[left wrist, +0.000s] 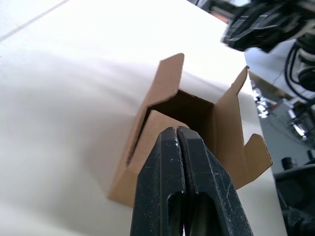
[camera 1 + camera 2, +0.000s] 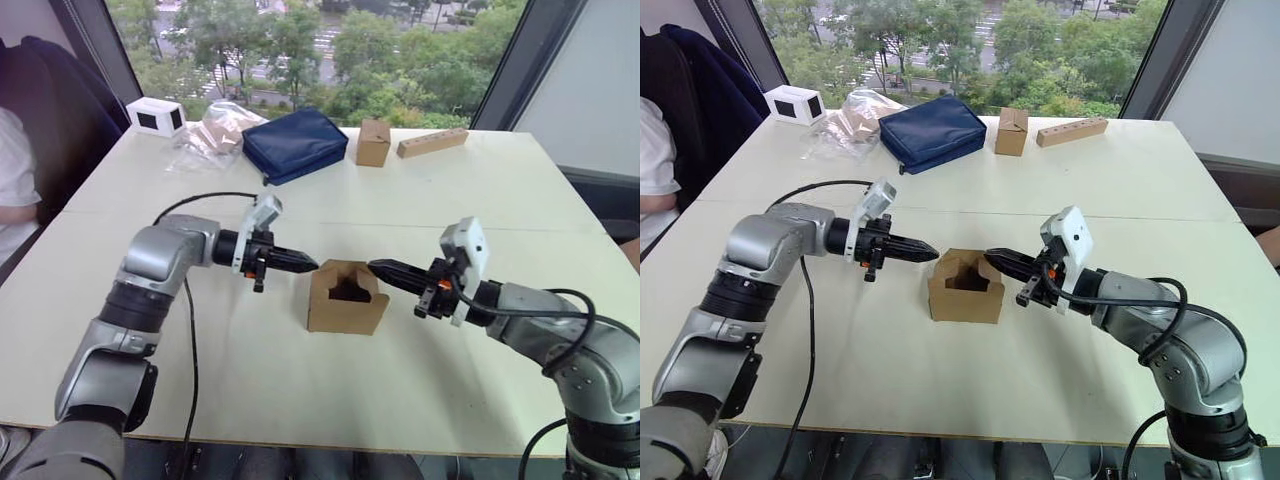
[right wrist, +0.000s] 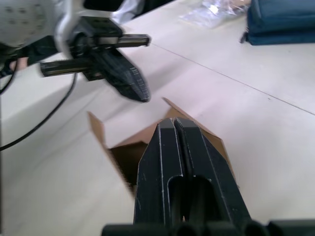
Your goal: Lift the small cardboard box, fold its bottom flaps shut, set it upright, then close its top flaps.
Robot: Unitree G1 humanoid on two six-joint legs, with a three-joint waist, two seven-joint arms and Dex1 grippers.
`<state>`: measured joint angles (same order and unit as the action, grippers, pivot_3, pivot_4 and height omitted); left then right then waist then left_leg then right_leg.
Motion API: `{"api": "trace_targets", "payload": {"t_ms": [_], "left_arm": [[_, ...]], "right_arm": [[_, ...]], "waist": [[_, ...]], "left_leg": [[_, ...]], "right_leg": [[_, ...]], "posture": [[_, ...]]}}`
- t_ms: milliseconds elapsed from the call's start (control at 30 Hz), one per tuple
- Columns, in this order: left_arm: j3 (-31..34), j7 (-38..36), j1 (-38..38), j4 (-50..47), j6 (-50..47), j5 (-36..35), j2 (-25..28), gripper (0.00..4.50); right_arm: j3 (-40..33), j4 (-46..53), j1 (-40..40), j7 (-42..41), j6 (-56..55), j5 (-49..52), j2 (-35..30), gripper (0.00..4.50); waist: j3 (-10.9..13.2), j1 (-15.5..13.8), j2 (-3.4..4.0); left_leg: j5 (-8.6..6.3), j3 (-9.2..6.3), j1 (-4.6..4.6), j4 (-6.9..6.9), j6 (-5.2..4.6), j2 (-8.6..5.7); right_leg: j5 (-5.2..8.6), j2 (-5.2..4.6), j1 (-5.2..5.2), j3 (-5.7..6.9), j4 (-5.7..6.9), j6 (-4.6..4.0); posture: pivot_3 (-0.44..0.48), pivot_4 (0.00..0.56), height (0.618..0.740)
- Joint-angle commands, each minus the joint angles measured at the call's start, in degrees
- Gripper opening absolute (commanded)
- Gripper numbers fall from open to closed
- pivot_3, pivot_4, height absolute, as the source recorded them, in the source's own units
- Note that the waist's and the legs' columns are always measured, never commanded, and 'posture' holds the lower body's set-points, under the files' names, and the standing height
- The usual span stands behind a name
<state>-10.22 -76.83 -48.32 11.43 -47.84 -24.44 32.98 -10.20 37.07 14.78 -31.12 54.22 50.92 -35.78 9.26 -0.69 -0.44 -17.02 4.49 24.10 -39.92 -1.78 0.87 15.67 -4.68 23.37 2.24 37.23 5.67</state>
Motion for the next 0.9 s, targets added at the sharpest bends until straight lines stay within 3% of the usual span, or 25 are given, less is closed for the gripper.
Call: {"api": "trace_targets", "payload": {"t_ms": [33,267,433,667,900], "left_arm": [[0.6,-1.2,-3.7,6.2,4.7,1.6,0.6,0.01],[-0.5,-0.1,-12.7,29.5,16.9,7.5,-7.9,0.01],[-1.5,-1.1,-14.4,38.6,21.6,10.7,-15.1,0.01],[-1.4,-1.6,-15.5,43.6,24.5,13.5,-18.8,0.01],[-1.3,-3.7,-14.7,41.4,23.3,13.5,-19.2,0.01]], "right_arm": [[-1.5,5.4,-1.2,-0.8,0.9,5.2,-2.3,0.0],[7.2,6.2,-2.2,-1.8,-0.2,1.5,-4.2,0.0],[13.7,3.5,-1.2,-3.2,-2.6,-4.8,-4.5,0.0],[15.1,-0.2,1.1,-3.4,-3.9,-7.4,-2.4,0.0],[16.6,-3.6,2.5,-3.7,-4.4,-10.0,-0.6,0.0]], "waist": [[0.0,-0.1,0.0],[0.0,-0.1,-0.05],[0.0,0.0,-0.06],[0.0,0.1,-0.09],[0.0,-0.1,-0.08]], "left_leg": [[0.0,-0.01,0.0,0.0,0.0,0.0],[-0.05,0.01,0.03,-0.01,-0.08,-0.08],[-0.06,0.03,0.16,-0.03,-0.1,-0.09],[-0.05,0.02,0.19,-0.04,-0.1,-0.04],[-0.05,0.01,0.21,-0.04,-0.1,-0.04]], "right_leg": [[0.0,0.0,0.0,0.0,0.0,0.0],[0.0,0.01,-0.02,0.05,-0.07,0.0],[0.0,0.02,0.09,0.05,-0.07,0.0],[0.0,0.04,0.17,0.06,-0.04,0.01],[0.0,0.02,0.16,0.06,-0.04,0.01]], "posture": [[0.0,0.15,0.74],[0.0,0.15,0.74],[0.0,0.15,0.74],[0.0,0.15,0.74],[0.0,0.15,0.74]]}}
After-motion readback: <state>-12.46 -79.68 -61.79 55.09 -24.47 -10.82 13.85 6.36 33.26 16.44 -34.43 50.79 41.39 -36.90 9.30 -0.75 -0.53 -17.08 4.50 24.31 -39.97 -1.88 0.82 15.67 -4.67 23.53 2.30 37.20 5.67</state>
